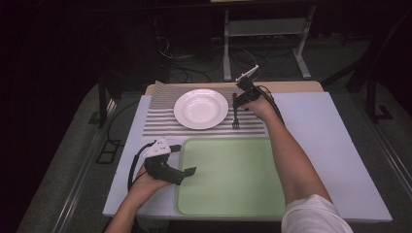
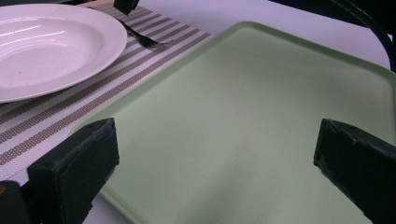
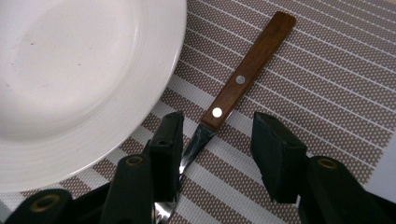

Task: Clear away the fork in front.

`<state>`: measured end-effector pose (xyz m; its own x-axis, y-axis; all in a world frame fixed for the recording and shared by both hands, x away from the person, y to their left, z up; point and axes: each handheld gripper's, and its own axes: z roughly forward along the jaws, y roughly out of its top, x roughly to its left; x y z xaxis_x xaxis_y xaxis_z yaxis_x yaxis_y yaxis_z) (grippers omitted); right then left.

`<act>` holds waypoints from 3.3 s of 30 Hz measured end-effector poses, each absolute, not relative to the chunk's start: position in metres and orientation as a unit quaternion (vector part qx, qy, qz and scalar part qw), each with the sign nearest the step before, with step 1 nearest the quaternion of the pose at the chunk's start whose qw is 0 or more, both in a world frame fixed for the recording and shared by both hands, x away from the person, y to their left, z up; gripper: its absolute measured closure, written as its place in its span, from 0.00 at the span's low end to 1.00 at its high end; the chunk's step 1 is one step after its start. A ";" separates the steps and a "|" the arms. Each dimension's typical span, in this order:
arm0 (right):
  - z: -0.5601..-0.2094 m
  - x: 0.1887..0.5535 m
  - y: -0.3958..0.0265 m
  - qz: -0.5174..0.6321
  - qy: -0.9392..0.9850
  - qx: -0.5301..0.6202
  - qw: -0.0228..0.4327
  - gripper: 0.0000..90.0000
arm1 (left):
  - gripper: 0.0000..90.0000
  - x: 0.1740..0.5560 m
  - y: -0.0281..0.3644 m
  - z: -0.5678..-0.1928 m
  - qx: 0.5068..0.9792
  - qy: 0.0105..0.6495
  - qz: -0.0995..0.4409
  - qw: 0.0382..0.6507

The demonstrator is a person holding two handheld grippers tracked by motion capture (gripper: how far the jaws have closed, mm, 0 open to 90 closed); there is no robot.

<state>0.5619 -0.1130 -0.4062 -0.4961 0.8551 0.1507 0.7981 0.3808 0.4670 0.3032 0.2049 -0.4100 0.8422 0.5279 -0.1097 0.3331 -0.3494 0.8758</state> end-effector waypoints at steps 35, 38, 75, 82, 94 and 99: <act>-0.425 0.583 -0.096 0.180 0.832 0.523 0.049 0.80 | 0.00 0.304 0.206 -0.410 0.813 0.266 0.096 0.508; -0.426 0.583 -0.097 0.177 0.833 0.522 0.053 0.84 | 0.00 0.304 0.206 -0.409 0.812 0.268 0.096 0.509; -0.386 0.546 -0.151 0.273 0.822 0.497 0.058 0.86 | 0.00 0.304 0.206 -0.408 0.813 0.266 0.106 0.506; -0.371 0.515 -0.170 0.313 0.818 0.479 0.059 0.86 | 0.00 0.303 0.203 -0.408 0.816 0.262 0.109 0.503; -0.351 0.467 -0.192 0.365 0.813 0.449 0.067 0.86 | 0.00 0.303 0.205 -0.407 0.812 0.271 0.118 0.503; -0.351 0.448 -0.198 0.389 0.809 0.435 0.066 0.86 | 0.00 0.303 0.202 -0.409 0.817 0.268 0.114 0.497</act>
<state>0.4481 -0.1978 -0.3509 -0.6122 0.7561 0.2315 0.6529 0.3181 0.6875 0.3029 0.2023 -0.4095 0.8302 0.5517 -0.0795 0.3241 -0.3617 0.8741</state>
